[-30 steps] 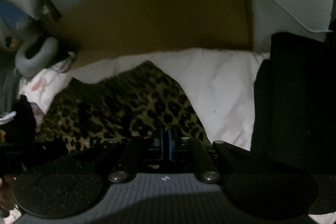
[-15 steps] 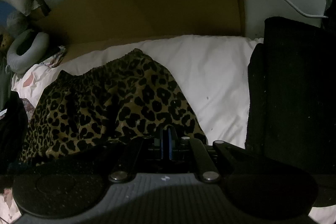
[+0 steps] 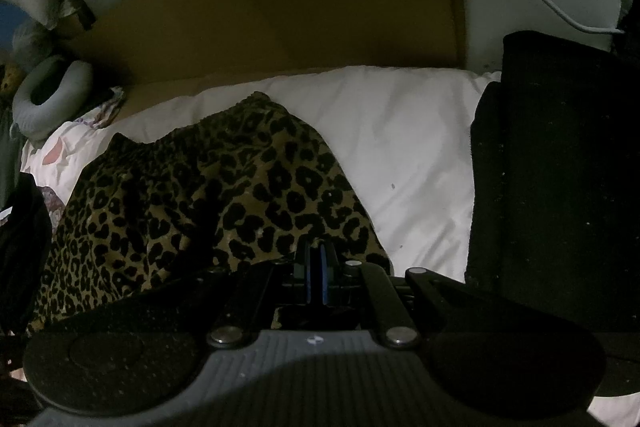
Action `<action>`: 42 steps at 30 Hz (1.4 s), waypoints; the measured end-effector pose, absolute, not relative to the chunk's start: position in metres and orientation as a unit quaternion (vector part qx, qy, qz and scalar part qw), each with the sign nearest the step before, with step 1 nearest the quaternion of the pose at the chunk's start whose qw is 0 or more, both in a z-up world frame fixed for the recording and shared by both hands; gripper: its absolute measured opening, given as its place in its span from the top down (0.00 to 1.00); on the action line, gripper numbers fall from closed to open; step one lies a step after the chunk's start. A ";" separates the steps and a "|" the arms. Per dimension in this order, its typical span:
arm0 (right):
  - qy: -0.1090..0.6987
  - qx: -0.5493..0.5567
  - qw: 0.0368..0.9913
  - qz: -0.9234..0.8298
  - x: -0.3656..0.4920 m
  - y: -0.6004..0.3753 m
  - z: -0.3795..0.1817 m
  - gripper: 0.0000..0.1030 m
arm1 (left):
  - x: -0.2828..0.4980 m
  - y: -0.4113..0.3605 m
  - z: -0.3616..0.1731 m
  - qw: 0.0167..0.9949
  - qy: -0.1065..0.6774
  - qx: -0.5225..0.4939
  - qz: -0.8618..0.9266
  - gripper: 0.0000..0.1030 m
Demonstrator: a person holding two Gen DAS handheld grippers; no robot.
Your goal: Fold clothes
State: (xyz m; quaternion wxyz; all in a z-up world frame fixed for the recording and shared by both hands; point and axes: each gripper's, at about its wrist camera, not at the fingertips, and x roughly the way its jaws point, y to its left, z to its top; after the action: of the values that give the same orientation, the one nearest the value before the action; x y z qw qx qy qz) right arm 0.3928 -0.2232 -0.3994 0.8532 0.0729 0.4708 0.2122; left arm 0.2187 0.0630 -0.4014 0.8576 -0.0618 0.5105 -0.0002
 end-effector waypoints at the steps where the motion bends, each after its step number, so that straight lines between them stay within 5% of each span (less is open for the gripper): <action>1: 0.471 0.073 0.853 0.212 0.393 -0.223 -0.400 0.97 | 0.219 0.062 -0.403 0.859 0.509 -0.052 0.003 0.42; 5: 0.473 0.076 0.852 0.209 0.393 -0.224 -0.400 0.97 | 0.221 0.058 -0.411 0.865 0.501 -0.013 0.014 0.34; 10: 0.483 0.084 0.845 0.212 0.393 -0.228 -0.402 0.96 | 0.228 0.052 -0.419 0.872 0.489 0.029 0.023 0.35; 16: 0.505 0.099 0.829 0.220 0.387 -0.241 -0.405 0.92 | 0.228 0.061 -0.408 0.881 0.471 0.019 0.041 0.69; 18: 0.516 0.103 0.820 0.224 0.382 -0.247 -0.407 0.83 | 0.226 0.064 -0.403 0.883 0.467 0.011 0.044 0.88; 20: 0.525 0.106 0.814 0.224 0.376 -0.254 -0.409 0.61 | 0.224 0.068 -0.399 0.885 0.463 0.002 0.047 0.91; 21: 0.529 0.111 0.811 0.225 0.372 -0.259 -0.410 0.59 | 0.223 0.070 -0.397 0.886 0.461 -0.002 0.048 0.93; 42: 0.526 0.148 0.782 0.301 0.355 -0.259 -0.448 0.55 | 0.219 0.097 -0.384 0.881 0.462 -0.077 0.067 0.94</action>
State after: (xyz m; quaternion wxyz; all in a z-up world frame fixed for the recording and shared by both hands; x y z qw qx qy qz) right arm 0.3546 -0.2591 -0.4480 0.7817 0.1483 0.5259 0.3005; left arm 0.2187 0.0967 -0.3843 0.8807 -0.0773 0.4624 0.0671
